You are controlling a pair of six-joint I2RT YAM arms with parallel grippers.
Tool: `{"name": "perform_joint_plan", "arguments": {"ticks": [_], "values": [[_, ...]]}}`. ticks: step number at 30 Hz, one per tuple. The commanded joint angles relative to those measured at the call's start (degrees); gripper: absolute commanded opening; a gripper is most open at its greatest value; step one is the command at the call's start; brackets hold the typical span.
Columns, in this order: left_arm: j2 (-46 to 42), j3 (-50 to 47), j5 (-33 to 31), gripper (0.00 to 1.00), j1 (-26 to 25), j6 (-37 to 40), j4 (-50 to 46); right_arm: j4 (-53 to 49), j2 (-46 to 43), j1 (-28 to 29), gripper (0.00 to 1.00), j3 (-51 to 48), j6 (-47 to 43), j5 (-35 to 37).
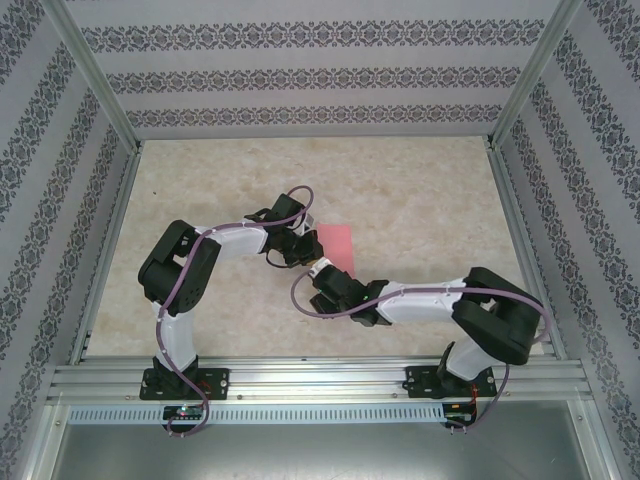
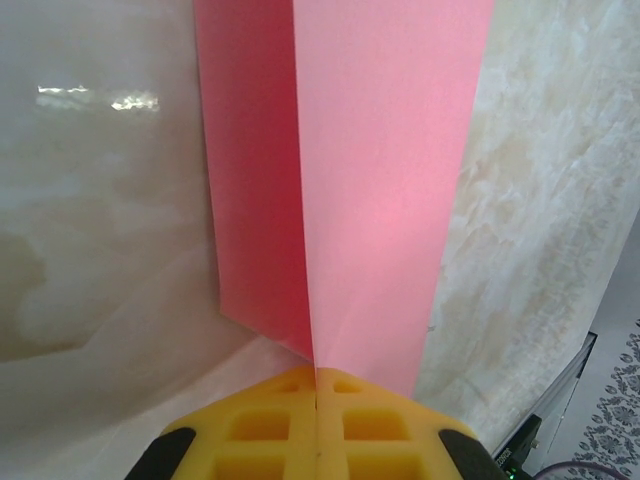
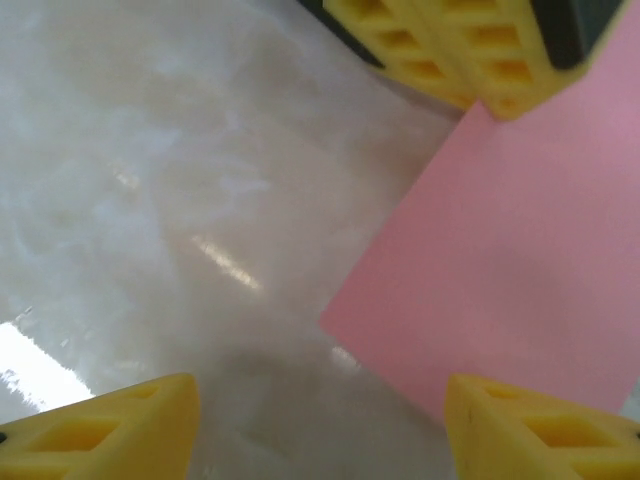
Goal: Fold a paper plane with a square sheet of paper (fold left side to right side)
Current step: Third fold the triangle at the center of the table.
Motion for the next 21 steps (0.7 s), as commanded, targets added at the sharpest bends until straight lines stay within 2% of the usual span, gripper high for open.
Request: {"name": "perform_joint_plan", "arguments": {"ticks": [1,6,9,15,21], "values": [[-1.8,-0.5,1.0,0.05,-0.9,-0.3,1.7,1.4,2.2,0.5,0.66,3.0,-3.7,5.0],[-1.8,-0.3,1.1,0.05,-0.9,-0.1,1.3,0.7,5.5,0.5,0.63,4.8,-5.1,6.4],[-1.9,-0.3,1.0,0.05,-0.9,0.2,0.9,0.6,6.0,0.5,0.57,5.0,-5.1,7.2],[-1.8,0.1,0.8,0.05,-0.8,0.6,0.2,-0.2,4.4,0.6,0.36,4.9,-5.6,7.0],[-2.0,0.4,0.7,0.06,-0.8,1.3,-1.0,-1.5,1.5,0.8,0.08,4.7,-7.1,6.8]]}}
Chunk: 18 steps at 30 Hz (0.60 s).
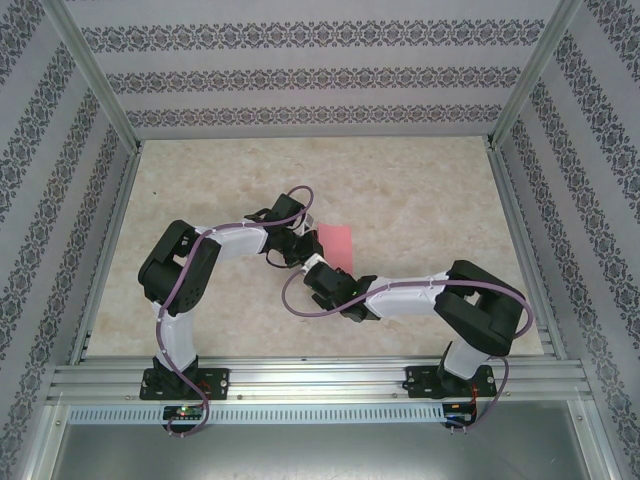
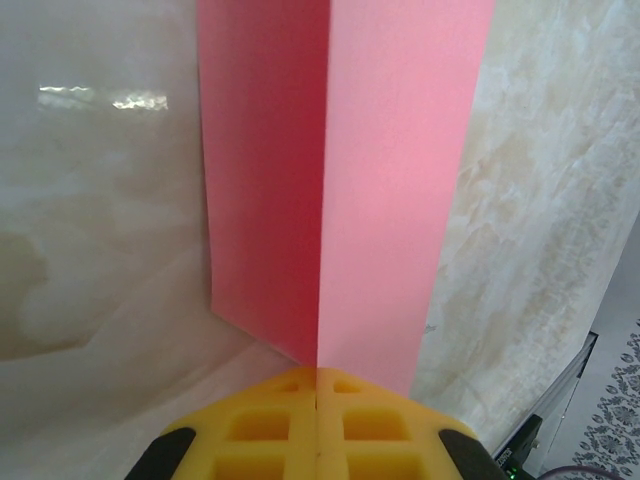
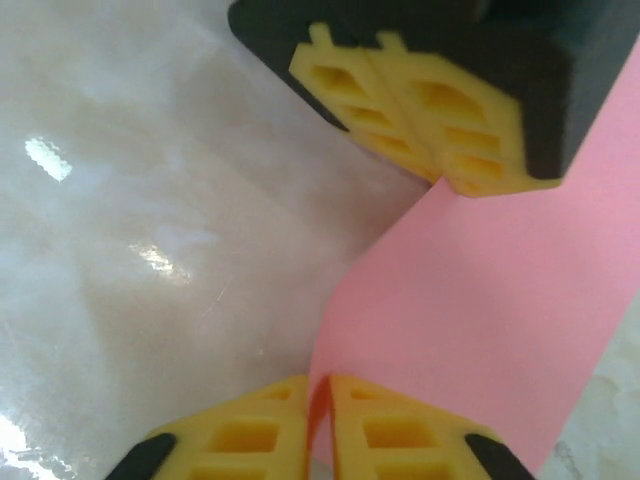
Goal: Fold a paper plane with a square sheet of paper (fold left side to right side)
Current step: Third fold the triangle at the center of the table.
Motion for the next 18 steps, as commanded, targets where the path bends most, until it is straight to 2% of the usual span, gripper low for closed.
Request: {"name": "perform_joint_plan", "arguments": {"ticks": [1,3,9,14,18], "values": [[-2.1,0.3,0.7,0.06,-0.8,1.3,-1.0,-0.7,-2.8,0.8,0.04,1.0,-1.5,0.8],[-2.2,0.4,0.7,0.07,-0.8,1.6,-1.3,-1.3,-3.2,0.8,0.00,1.4,-2.1,0.3],[-3.6,1.3,0.5,0.11,-0.5,4.0,-4.3,-1.9,-3.0,0.8,0.00,1.9,-2.8,-1.6],[-7.2,-0.3,0.1,0.30,1.1,5.5,-6.5,-1.1,-2.6,0.4,0.00,1.7,-2.4,-4.8],[-9.8,-2.0,-0.1,0.40,3.1,6.7,-8.3,0.1,-2.2,-0.6,0.00,1.3,-1.9,-7.7]]}}
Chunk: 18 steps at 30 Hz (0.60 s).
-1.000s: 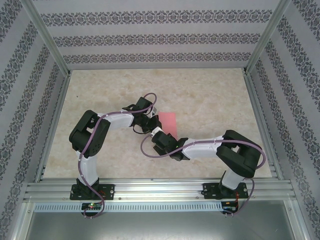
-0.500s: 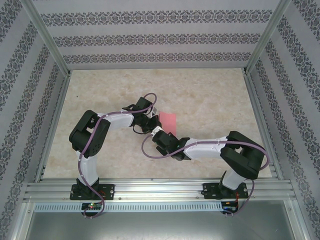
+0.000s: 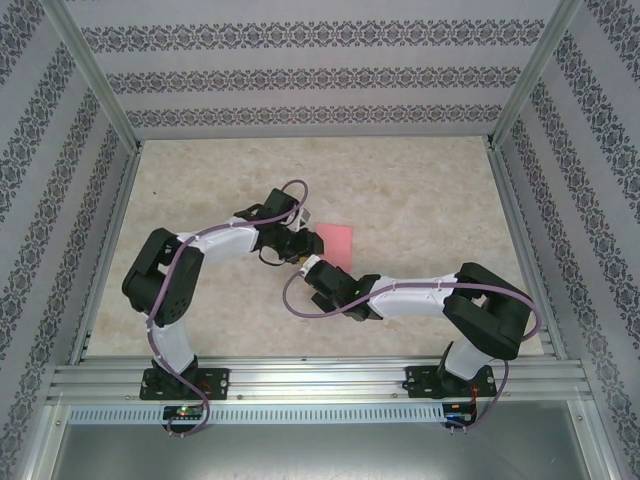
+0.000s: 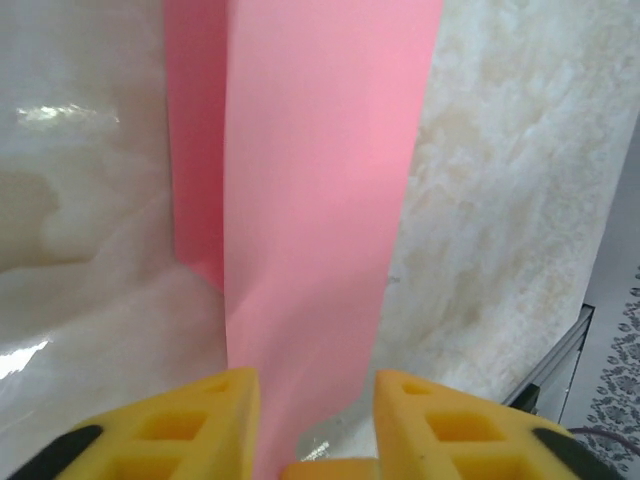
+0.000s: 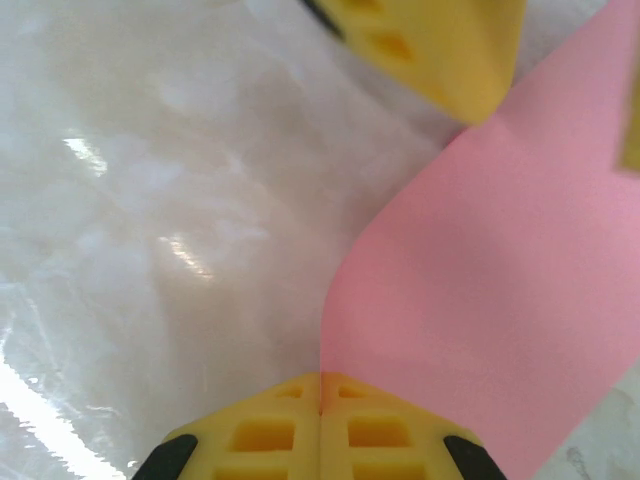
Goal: Fold a paper plane with a square sheet of paper (fold left side to right side)
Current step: Third fold the triangle at the center of the table.
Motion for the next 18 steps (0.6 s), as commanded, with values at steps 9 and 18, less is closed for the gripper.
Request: {"name": "perform_joint_plan", "arguments": {"ticks": [9,18], "values": [[1.1,5.2,4.8,0.30,3.5,4.9,-3.2,2.8,-0.9,-2.7,0.00,-0.1,1.1,-6.1],[14.8,19.7,7.1,0.22,0.6,7.5,-6.4,2.6,-0.9,-3.2,0.00,-0.2,1.9,-6.1]]}}
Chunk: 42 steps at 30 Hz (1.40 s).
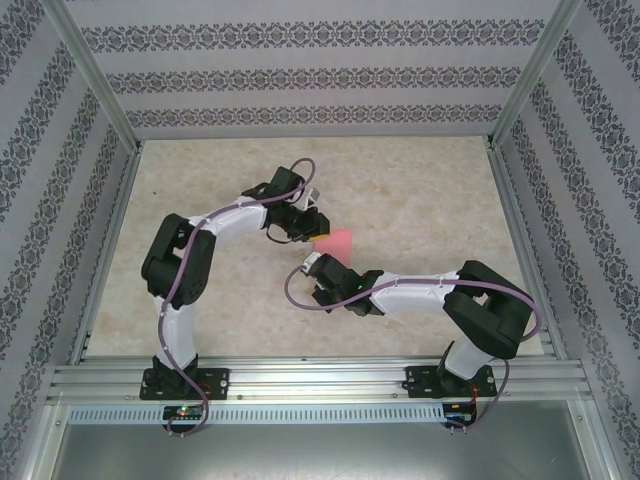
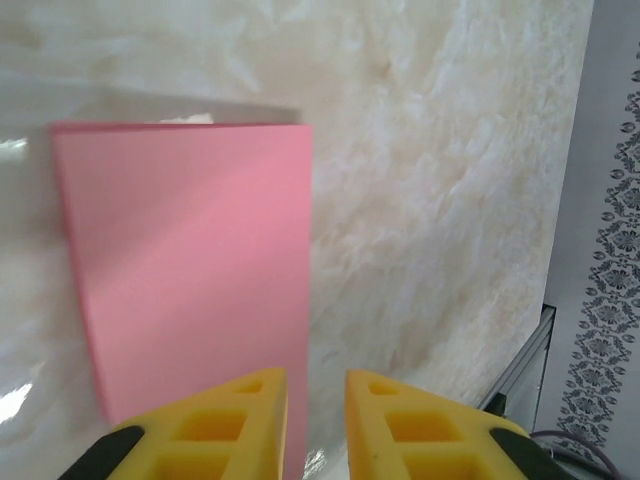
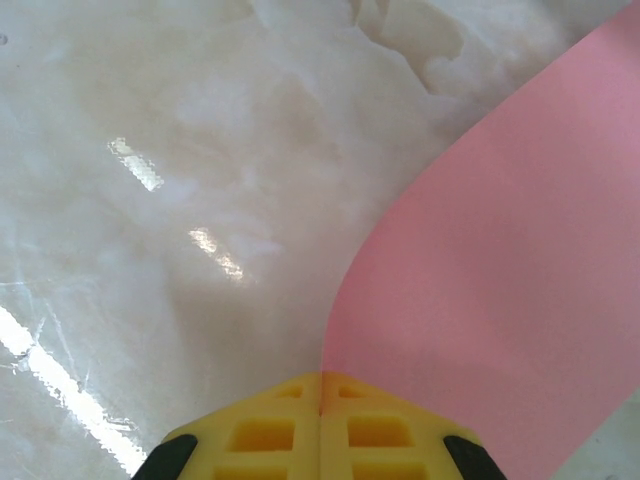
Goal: Fold a paper plane with a square sheet of paper (fold left side to right side)
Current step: Third fold the triangle at the center of the table.
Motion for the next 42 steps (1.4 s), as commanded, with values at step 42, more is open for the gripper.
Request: {"name": "perform_joint_plan", "arguments": {"ticks": [42], "values": [[14.5,8.2,-3.1,0.17,-1.5,6.9,-8.7,-0.6,-0.8,-21.3,0.00,0.0,10.8,-26.2]]}}
